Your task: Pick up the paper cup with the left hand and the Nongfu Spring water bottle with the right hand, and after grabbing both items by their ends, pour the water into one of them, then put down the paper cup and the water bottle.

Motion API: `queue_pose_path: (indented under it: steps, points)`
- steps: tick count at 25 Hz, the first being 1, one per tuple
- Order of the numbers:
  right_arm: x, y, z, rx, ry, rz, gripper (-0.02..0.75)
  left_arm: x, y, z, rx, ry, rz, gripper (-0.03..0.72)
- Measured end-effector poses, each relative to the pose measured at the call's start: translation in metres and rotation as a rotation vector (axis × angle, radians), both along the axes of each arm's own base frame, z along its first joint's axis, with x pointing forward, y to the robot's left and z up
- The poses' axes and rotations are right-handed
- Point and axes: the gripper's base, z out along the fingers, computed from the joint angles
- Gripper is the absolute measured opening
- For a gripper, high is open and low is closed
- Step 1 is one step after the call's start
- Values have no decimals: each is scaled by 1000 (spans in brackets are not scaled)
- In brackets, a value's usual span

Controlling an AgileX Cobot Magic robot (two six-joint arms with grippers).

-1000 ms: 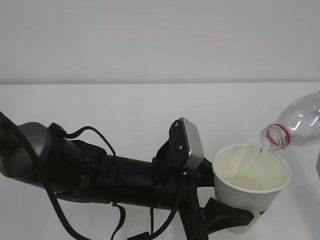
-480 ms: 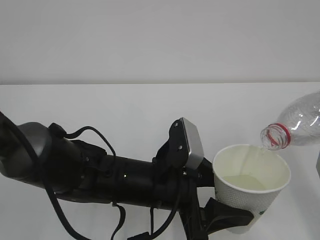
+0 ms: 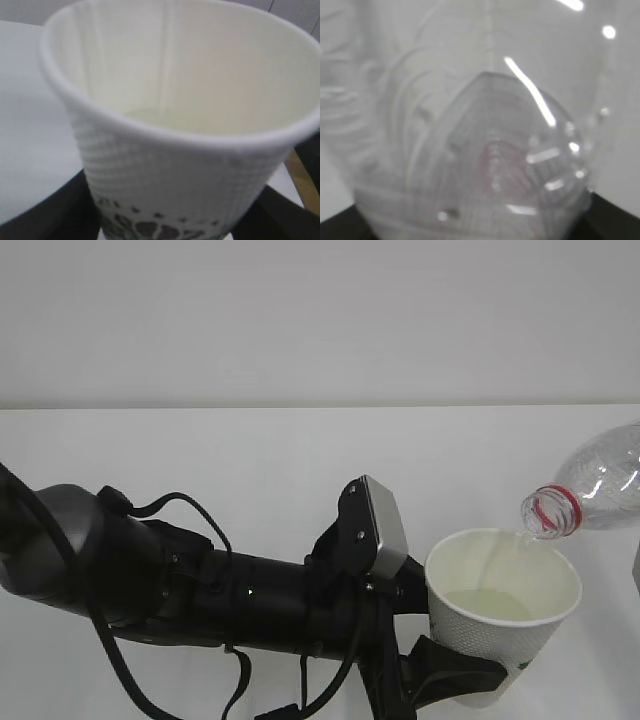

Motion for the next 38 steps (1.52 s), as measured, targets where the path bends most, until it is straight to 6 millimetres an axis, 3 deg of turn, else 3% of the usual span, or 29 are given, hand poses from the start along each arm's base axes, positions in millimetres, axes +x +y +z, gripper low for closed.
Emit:
queue_pose_path:
  steps: [38]
  points:
    - [0, 0, 0, 5, -2, -4, 485, 0, 0, -1, 9, -1, 4, 507]
